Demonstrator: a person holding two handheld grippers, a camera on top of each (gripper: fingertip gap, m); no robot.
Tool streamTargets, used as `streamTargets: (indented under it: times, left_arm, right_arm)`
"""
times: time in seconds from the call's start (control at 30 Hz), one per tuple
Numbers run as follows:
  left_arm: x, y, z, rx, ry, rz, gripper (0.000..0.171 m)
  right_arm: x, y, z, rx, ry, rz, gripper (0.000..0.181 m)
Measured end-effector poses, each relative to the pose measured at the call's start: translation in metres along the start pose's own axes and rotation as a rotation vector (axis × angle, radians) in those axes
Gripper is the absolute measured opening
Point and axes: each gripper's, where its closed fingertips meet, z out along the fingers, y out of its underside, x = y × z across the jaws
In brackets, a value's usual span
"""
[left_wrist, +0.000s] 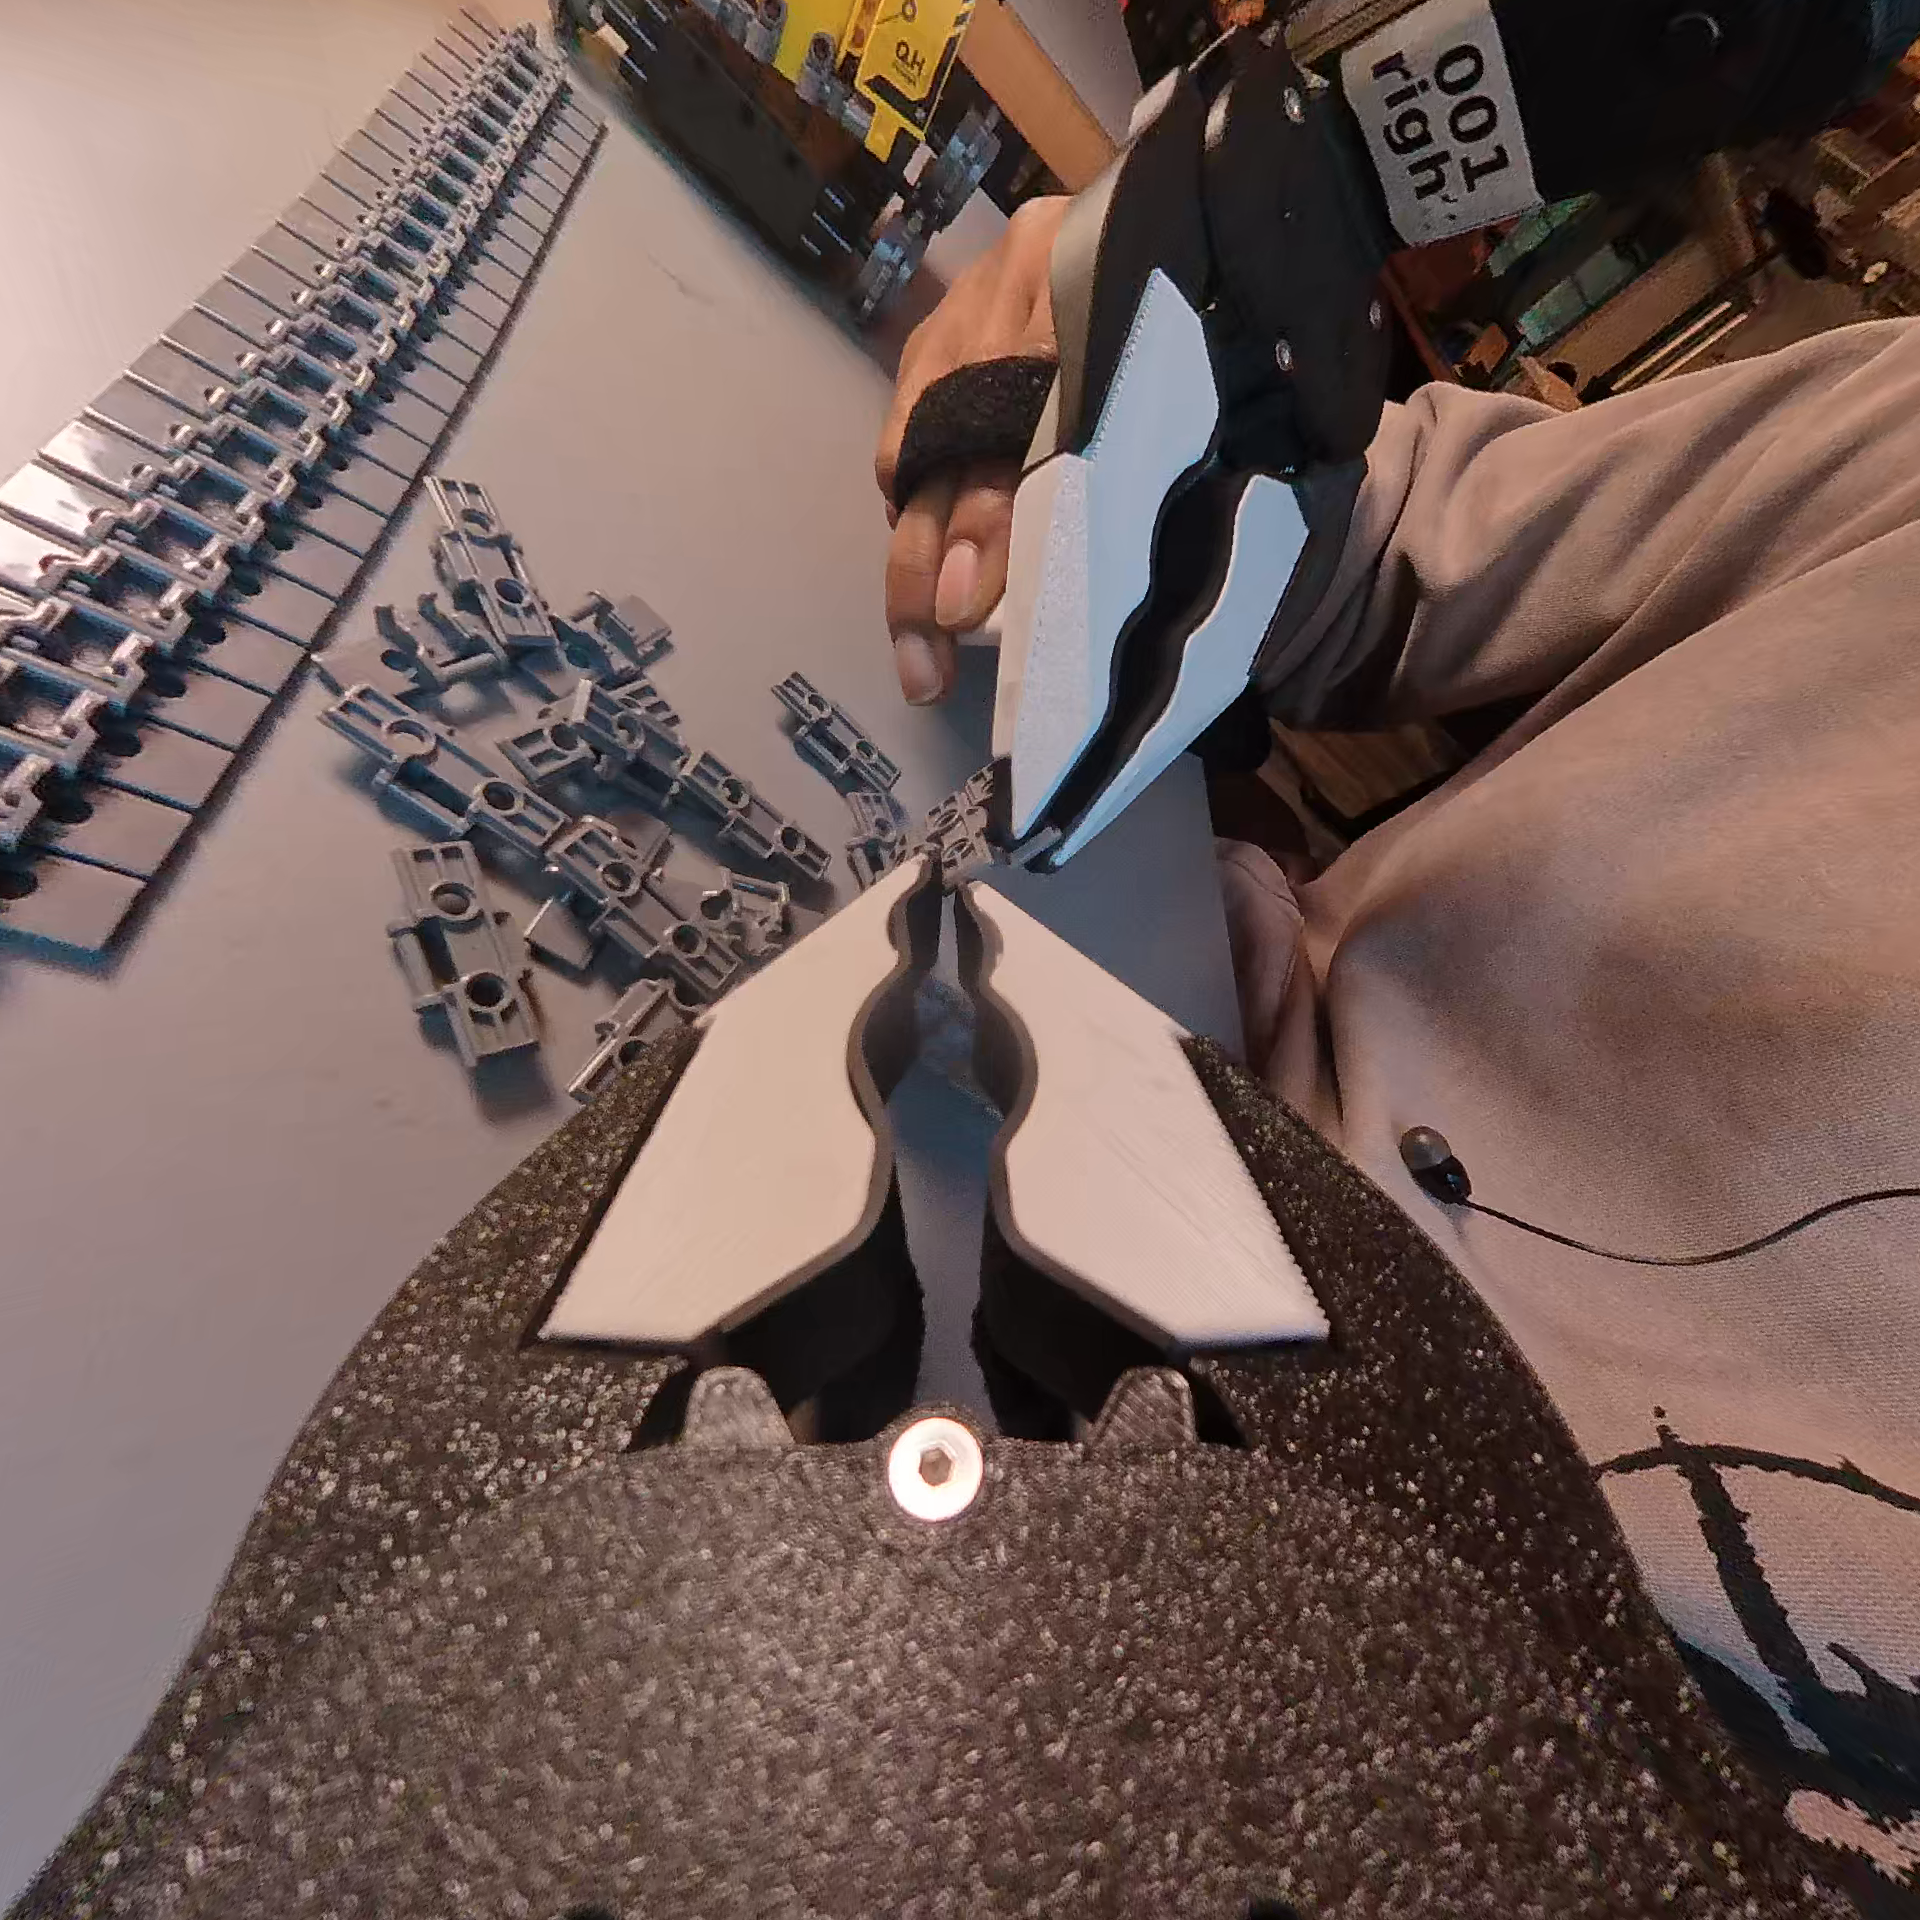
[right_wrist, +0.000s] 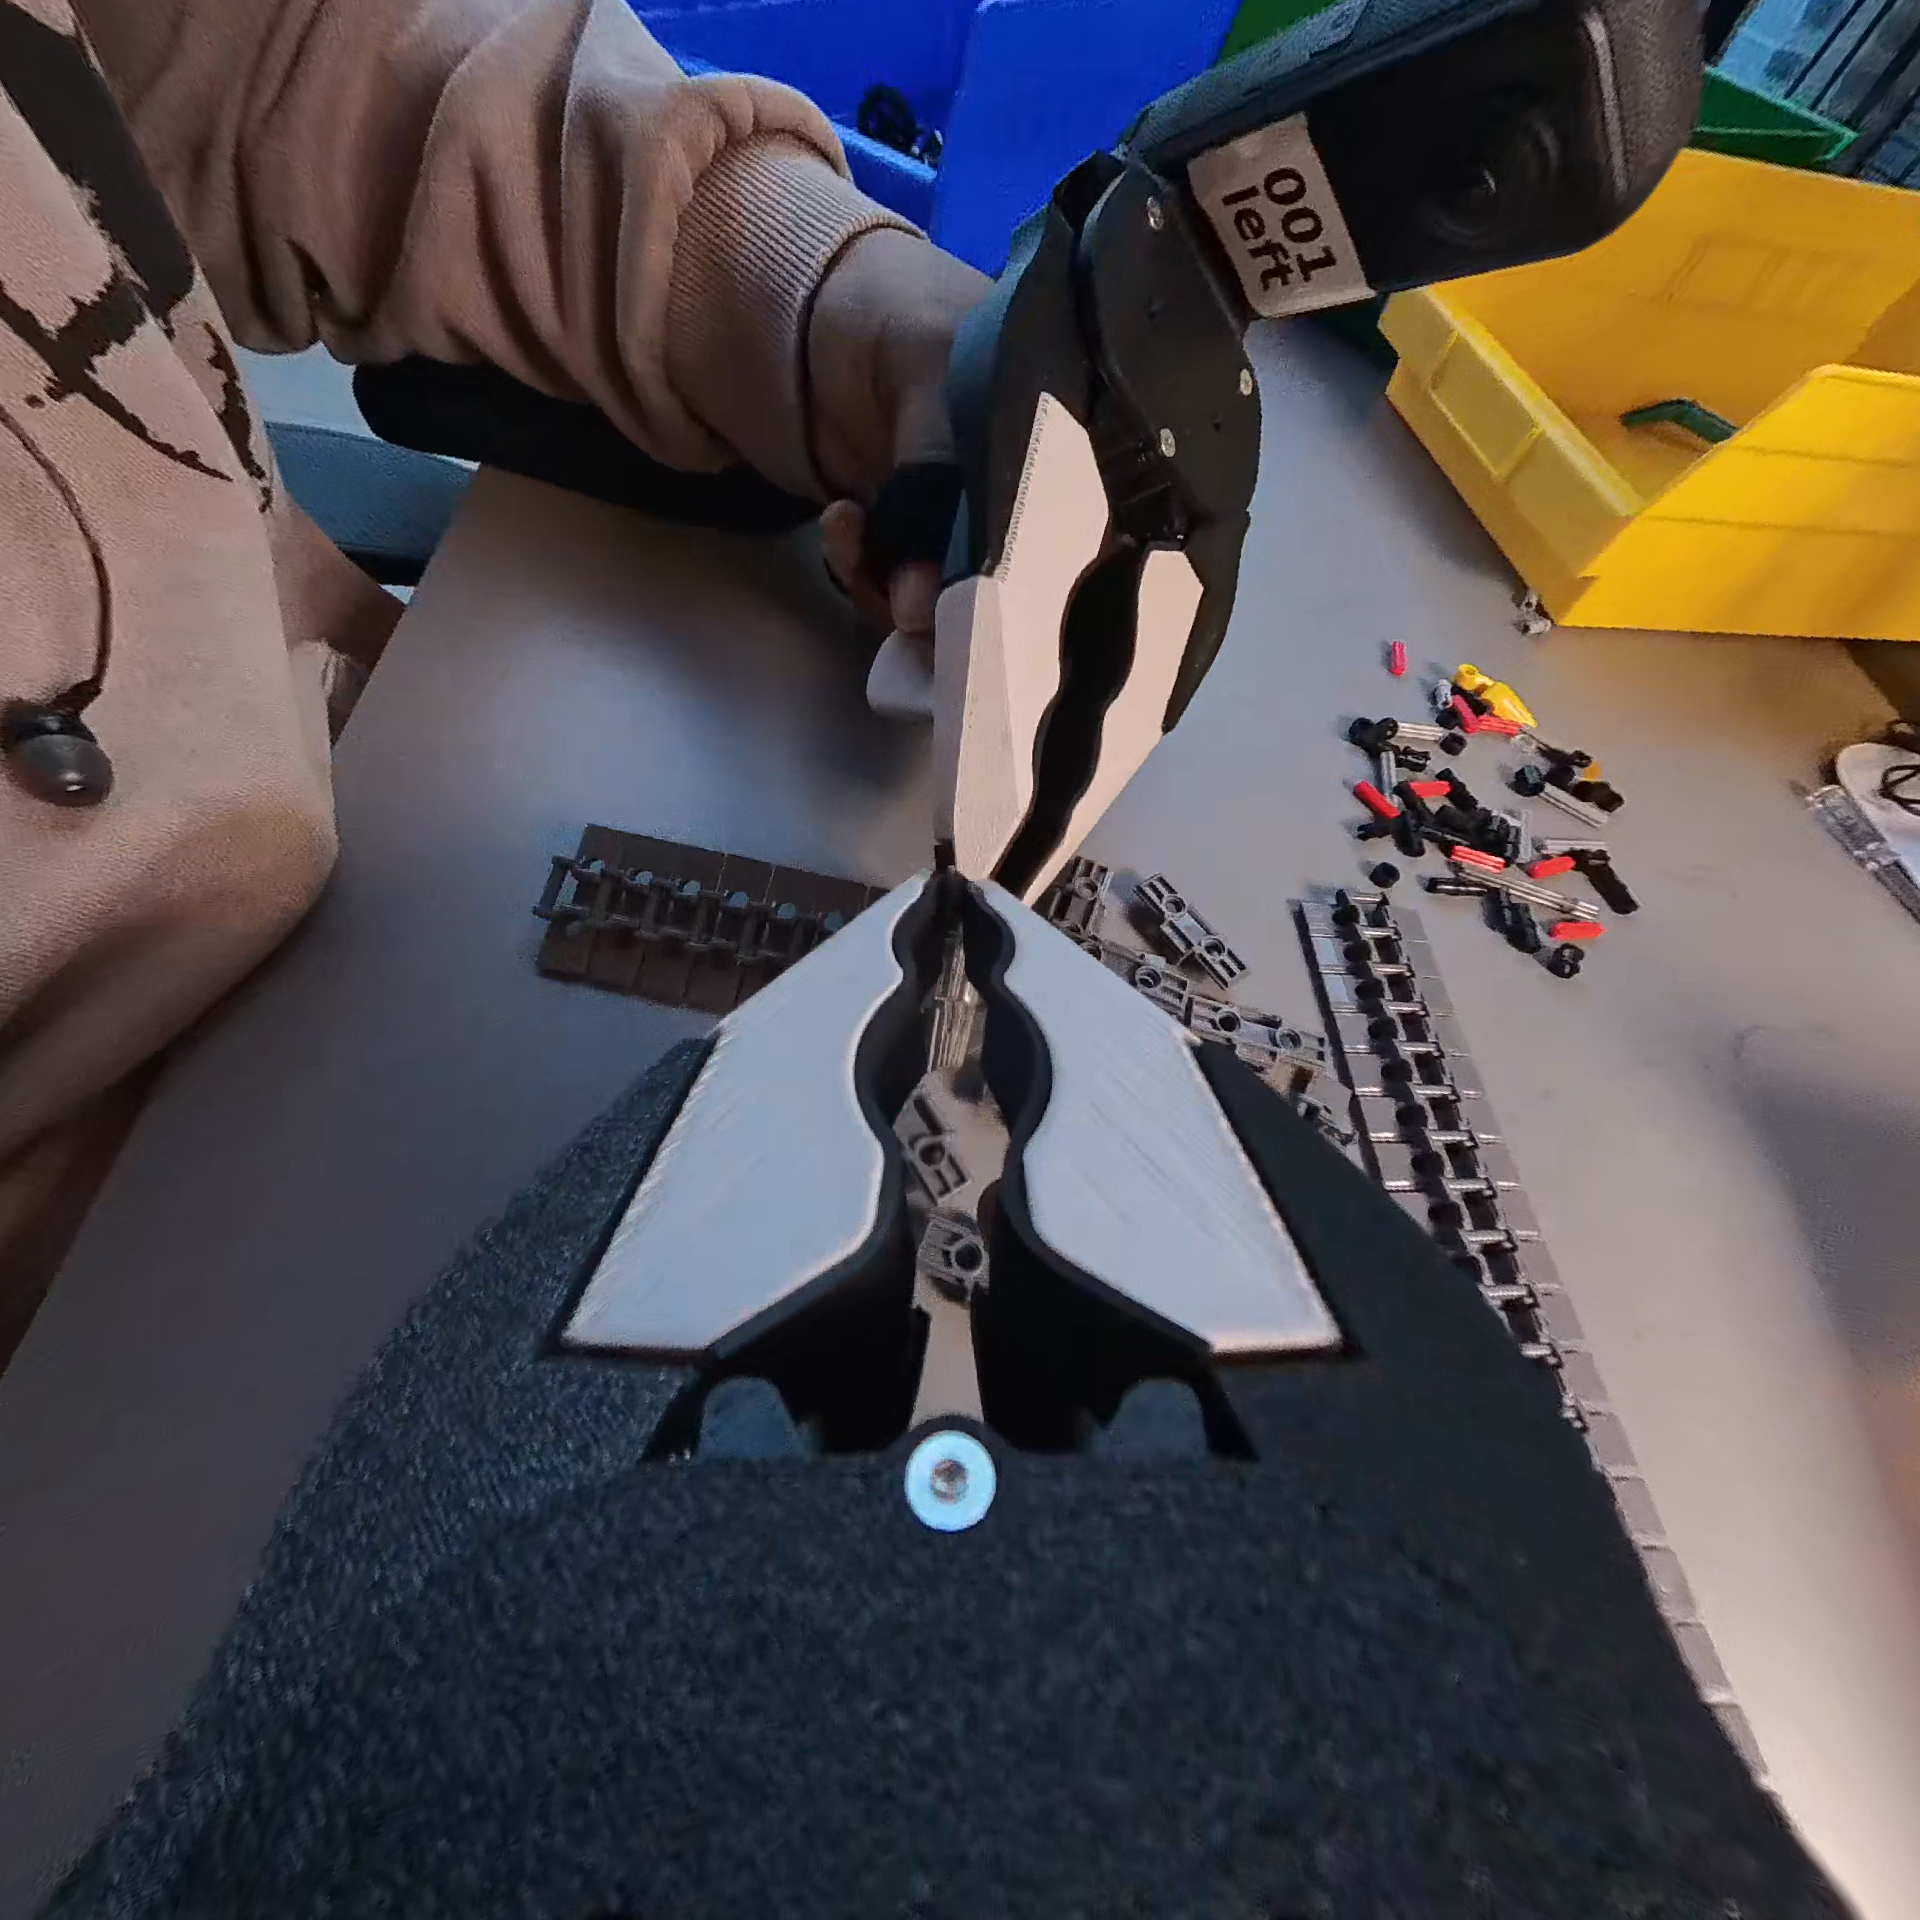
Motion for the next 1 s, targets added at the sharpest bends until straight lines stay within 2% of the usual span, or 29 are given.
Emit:
streamTargets:
  times: [0.07,0.27,0.57,0.67,0.77,1.0]
  left_arm:
    - [0.002,-0.002,-0.001,0.006,-0.006,0.032,0.001]
    - [0.011,-0.028,-0.014,0.131,-0.085,0.293,0.002]
    - [0.015,-0.041,-0.018,0.230,-0.120,0.345,0.003]
    - [0.014,-0.043,-0.018,0.247,-0.084,0.235,0.002]
    - [0.005,-0.036,-0.015,0.223,-0.072,0.154,0.002]
    - [0.003,-0.030,-0.012,0.201,-0.069,0.135,0.001]
  right_arm:
    - [0.001,-0.002,-0.002,0.019,-0.012,0.026,0.000]
    - [0.025,-0.021,-0.015,0.209,-0.043,0.328,0.000]
    - [0.030,-0.032,-0.021,0.319,-0.118,0.543,0.000]
    - [0.031,-0.033,-0.023,0.341,-0.108,0.533,0.000]
    - [0.029,-0.025,-0.018,0.273,-0.028,0.397,0.000]
    - [0.021,-0.021,-0.013,0.207,0.016,0.253,0.000]
